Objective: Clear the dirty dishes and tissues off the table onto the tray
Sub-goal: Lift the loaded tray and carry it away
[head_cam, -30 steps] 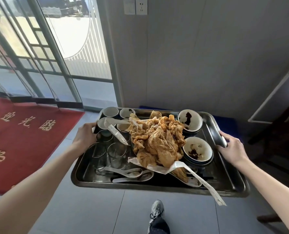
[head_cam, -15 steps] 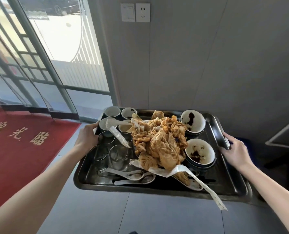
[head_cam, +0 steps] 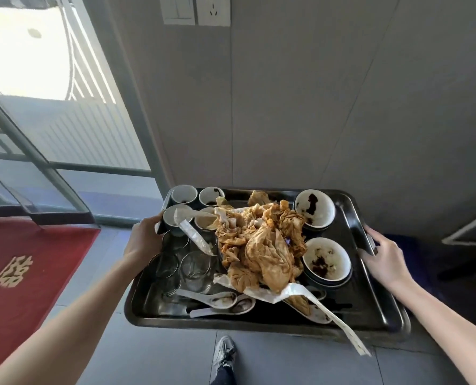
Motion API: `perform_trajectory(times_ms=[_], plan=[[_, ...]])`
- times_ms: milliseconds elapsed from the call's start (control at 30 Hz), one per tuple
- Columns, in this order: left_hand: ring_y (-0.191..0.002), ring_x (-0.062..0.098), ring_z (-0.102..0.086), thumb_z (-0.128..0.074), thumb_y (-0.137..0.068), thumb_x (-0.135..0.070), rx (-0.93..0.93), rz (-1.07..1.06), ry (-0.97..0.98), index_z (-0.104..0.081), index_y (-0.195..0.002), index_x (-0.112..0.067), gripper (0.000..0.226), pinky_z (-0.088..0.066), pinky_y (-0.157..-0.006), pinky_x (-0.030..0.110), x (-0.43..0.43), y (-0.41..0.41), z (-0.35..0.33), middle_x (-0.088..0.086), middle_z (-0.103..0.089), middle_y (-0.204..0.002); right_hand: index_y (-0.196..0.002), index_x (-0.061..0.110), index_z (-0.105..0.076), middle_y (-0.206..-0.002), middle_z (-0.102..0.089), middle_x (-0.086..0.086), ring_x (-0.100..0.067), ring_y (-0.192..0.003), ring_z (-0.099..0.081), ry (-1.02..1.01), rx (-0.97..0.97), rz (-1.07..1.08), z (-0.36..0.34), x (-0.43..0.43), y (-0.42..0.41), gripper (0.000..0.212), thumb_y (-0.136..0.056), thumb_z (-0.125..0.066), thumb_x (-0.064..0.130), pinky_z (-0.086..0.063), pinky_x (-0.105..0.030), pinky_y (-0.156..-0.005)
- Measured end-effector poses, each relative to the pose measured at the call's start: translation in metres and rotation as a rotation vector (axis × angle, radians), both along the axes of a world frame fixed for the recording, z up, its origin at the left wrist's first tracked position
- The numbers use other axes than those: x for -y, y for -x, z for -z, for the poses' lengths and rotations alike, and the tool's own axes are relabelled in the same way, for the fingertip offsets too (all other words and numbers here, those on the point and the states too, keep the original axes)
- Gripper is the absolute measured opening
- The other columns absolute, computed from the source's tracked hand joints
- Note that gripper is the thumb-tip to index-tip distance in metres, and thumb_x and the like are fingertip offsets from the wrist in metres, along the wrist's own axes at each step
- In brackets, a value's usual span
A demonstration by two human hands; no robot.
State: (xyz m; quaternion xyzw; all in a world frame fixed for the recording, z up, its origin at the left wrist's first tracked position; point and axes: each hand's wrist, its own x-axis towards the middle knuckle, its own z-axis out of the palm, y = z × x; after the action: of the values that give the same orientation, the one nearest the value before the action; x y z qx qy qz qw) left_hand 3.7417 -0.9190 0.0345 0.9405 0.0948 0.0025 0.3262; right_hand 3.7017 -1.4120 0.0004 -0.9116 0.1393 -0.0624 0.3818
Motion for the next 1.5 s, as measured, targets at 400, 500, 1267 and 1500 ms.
perform_trajectory(times_ms=[400, 500, 1267, 1500], plan=[[-0.096, 0.027, -0.062, -0.069, -0.083, -0.007, -0.08, -0.001, 0.056, -0.047, -0.139, -0.032, 0.065, -0.04, -0.075, 0.028, -0.011, -0.129, 0.102, 0.011, -0.067, -0.117, -0.137, 0.027, -0.049, -0.1, -0.067, 0.012, 0.003, -0.09, -0.061, -0.019, -0.069, 0.07, 0.078, -0.014, -0.092, 0.062, -0.081, -0.071, 0.011, -0.037, -0.044, -0.107], [-0.111, 0.029, -0.06, -0.069, -0.083, -0.004, -0.075, -0.01, 0.058, -0.048, -0.139, -0.031, 0.066, -0.04, -0.08, 0.027, -0.008, -0.145, 0.151, 0.009, -0.065, -0.123, -0.139, 0.022, -0.047, -0.097, -0.065, 0.01, 0.021, -0.072, -0.056, -0.019, -0.05, 0.046, 0.127, -0.009, -0.111, 0.064, -0.081, -0.07, 0.007, -0.042, -0.008, -0.09], [-0.091, 0.032, -0.063, -0.065, -0.082, -0.006, -0.064, 0.083, 0.065, -0.044, -0.141, -0.039, 0.07, -0.054, -0.073, 0.041, 0.019, -0.243, 0.543, 0.012, -0.069, -0.1, -0.139, 0.021, -0.046, -0.099, -0.07, -0.005, -0.002, -0.066, -0.063, 0.005, -0.02, 0.073, 0.521, 0.019, -0.192, 0.064, -0.082, -0.07, 0.002, -0.041, 0.001, -0.057], [-0.088, 0.03, -0.064, -0.067, -0.083, -0.006, -0.053, 0.05, 0.084, -0.045, -0.14, -0.037, 0.068, -0.043, -0.066, 0.029, 0.027, -0.246, 0.598, 0.015, -0.07, -0.101, -0.137, 0.016, -0.049, -0.116, -0.066, -0.008, -0.004, -0.087, -0.065, -0.051, 0.008, 0.12, 0.577, 0.021, -0.194, 0.061, -0.082, -0.07, 0.001, -0.039, 0.005, -0.07]])
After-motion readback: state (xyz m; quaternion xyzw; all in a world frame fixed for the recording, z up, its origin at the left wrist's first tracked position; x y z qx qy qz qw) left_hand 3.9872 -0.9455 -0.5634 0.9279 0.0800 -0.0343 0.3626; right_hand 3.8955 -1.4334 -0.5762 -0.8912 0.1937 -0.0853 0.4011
